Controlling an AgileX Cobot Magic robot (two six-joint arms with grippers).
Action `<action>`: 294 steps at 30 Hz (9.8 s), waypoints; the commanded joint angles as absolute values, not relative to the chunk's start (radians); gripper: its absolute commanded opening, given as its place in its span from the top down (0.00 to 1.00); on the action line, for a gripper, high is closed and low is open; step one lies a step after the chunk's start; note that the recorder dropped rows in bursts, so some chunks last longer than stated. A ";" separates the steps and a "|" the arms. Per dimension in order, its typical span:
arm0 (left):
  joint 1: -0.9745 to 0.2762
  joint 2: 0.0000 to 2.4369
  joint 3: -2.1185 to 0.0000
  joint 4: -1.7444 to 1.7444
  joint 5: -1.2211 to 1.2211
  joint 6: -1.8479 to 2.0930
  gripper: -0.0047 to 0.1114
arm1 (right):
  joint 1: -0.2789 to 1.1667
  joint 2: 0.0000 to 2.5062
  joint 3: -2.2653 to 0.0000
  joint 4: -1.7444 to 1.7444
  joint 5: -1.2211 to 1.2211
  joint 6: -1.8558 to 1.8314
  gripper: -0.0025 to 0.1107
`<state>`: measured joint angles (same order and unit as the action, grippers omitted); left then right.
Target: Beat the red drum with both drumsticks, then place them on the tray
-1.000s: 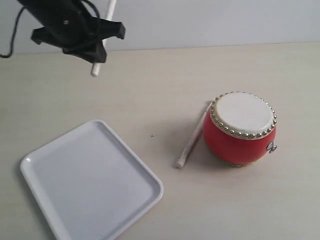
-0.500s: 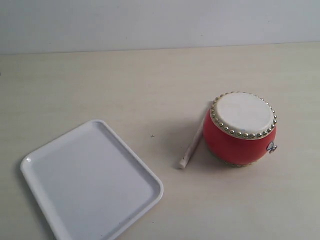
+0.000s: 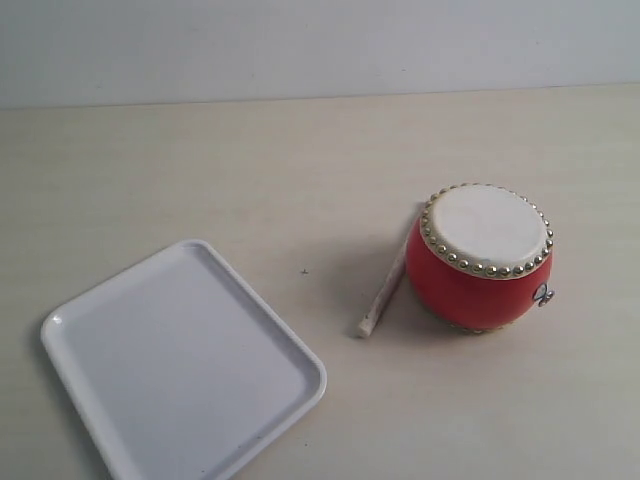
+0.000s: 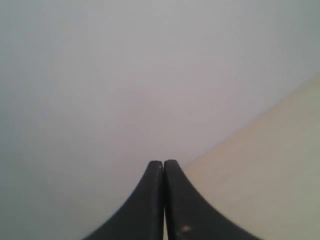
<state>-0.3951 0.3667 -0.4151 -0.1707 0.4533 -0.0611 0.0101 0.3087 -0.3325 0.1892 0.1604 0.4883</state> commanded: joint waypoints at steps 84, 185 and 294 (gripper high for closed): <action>-0.470 0.294 -0.411 -0.110 0.415 -0.117 0.96 | 0.750 2.072 -1.322 -0.112 0.887 1.332 0.52; -0.947 1.590 -1.094 -0.327 0.770 -0.028 0.96 | 0.699 0.828 -0.579 -0.243 1.221 0.648 0.98; -0.843 1.693 -1.457 -0.302 1.221 0.251 0.96 | 0.699 1.225 -0.646 -0.091 1.221 0.434 0.98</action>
